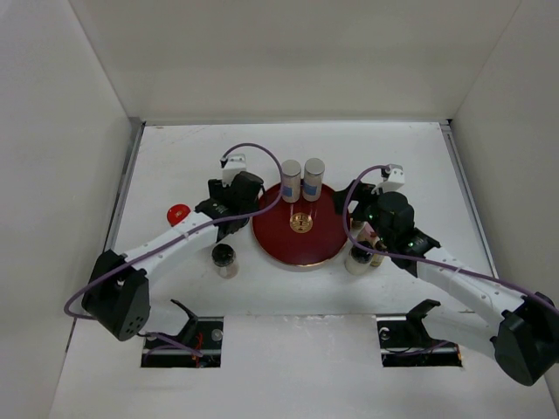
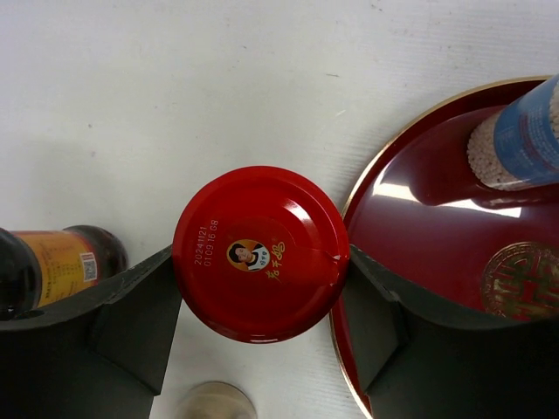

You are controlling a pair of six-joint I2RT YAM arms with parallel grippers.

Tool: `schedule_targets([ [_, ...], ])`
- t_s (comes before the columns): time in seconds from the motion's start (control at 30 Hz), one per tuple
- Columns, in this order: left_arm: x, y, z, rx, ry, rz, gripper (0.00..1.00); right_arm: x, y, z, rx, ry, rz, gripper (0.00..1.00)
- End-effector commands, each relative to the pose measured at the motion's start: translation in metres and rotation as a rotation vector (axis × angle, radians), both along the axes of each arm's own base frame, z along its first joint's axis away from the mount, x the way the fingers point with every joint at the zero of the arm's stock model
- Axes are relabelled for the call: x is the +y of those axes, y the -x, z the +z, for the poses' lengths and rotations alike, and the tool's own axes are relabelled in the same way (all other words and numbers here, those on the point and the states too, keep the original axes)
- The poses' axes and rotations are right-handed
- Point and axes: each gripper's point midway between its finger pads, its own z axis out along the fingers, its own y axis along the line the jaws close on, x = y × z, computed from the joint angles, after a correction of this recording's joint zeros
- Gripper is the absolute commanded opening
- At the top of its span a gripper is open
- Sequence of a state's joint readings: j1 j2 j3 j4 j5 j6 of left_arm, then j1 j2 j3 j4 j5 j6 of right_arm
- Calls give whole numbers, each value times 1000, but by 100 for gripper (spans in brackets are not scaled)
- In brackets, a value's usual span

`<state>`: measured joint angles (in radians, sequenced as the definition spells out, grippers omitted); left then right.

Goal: Organize the condiment bottles

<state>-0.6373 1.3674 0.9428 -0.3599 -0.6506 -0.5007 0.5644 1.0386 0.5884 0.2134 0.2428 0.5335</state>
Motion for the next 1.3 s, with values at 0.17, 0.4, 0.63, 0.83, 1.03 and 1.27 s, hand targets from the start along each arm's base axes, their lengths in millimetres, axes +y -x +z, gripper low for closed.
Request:
schedule_targets([
  [0.17,-10,-12,94,-247,103,8,30,9,-5,33,-85,-43,17,92],
  [0.4,-67,-19,111,-276,167,-102,30,8,-4,33,-88,-44,19,92],
  [0.63,-99,-44,103,-282,211,-145,30,8,-3,36,-93,-47,20,92],
  [0.83,-114,-59,77,-247,200,-150,30,7,-2,36,-94,-48,20,92],
  [1.03,-118,-64,56,-231,187,-147,34,7,-2,36,-94,-48,20,92],
  [1.27,-110,-60,61,-254,187,-135,63,7,-2,36,-95,-49,20,95],
])
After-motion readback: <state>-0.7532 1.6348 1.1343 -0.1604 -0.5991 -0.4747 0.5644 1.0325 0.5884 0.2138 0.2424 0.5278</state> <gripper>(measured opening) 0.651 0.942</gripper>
